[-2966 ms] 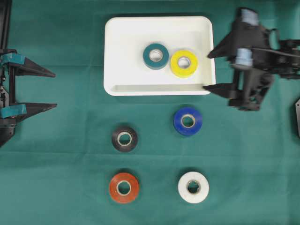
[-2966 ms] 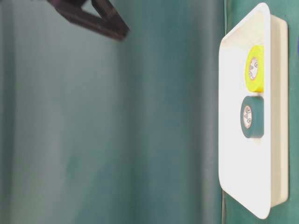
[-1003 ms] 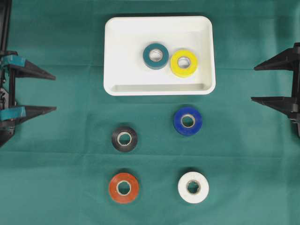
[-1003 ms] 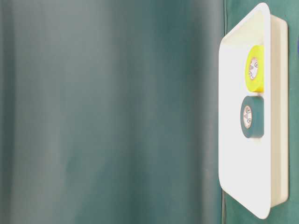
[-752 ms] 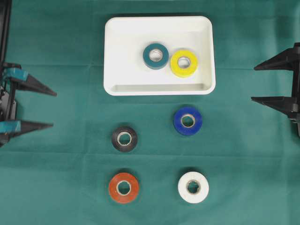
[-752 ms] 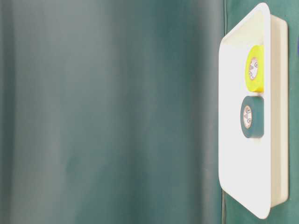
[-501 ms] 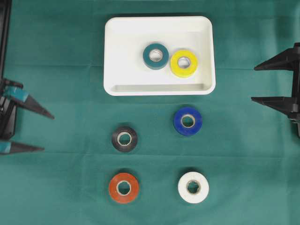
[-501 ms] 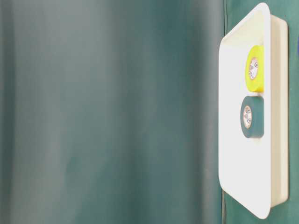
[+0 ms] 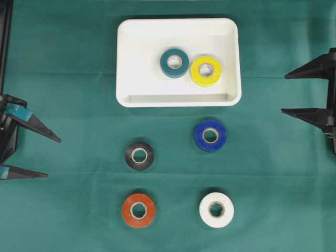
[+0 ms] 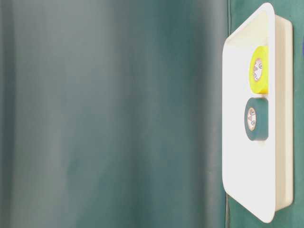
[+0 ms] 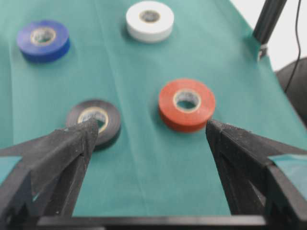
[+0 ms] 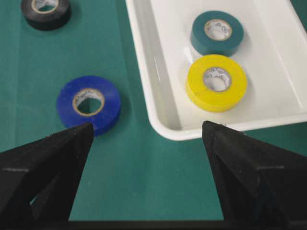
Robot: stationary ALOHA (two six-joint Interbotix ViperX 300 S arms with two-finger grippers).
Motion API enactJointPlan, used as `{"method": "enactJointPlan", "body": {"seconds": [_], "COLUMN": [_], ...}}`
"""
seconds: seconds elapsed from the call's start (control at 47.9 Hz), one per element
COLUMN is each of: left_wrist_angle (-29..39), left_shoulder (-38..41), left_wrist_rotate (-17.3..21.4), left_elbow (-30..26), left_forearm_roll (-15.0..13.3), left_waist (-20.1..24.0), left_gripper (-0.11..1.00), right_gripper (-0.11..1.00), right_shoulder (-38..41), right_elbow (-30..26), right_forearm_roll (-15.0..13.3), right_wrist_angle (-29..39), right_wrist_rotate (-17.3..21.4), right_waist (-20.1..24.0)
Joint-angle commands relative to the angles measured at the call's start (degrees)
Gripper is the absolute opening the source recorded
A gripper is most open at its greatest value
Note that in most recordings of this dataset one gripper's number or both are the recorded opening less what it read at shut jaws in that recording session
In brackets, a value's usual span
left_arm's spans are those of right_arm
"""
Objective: Pick up the tape from a random location and place it into the white case.
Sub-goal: 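Move the left gripper down toward the red tape roll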
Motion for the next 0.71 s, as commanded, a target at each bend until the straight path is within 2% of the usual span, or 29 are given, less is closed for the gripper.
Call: {"method": "enactJointPlan", "body": {"seconds": [0.0,0.23,0.689], "left_wrist_angle": [-3.52,-10.46,-11.69], "left_shoulder": [3.16,13.45,33.93], "left_wrist_rotate": [0.09,0.09,0.44], "left_elbow": [-1.85,-6.24,-21.53], "left_forearm_roll": [-0.09,-0.09,0.0], "left_waist": [-0.35,-0.26,-0.35], "left_gripper": [0.95,0.95,0.95], "right_gripper": [0.86,0.86,0.86], "right_shoulder": [0.18,0.18,0.26], "right_elbow": [-1.32,-1.32,-1.23], "right_forearm_roll": [-0.09,-0.18,-0.26], "right_wrist_angle": [-0.35,-0.35,-0.26], "right_wrist_rotate": [0.09,0.09,0.0], "right_waist": [-0.18,-0.09,-0.18]}}
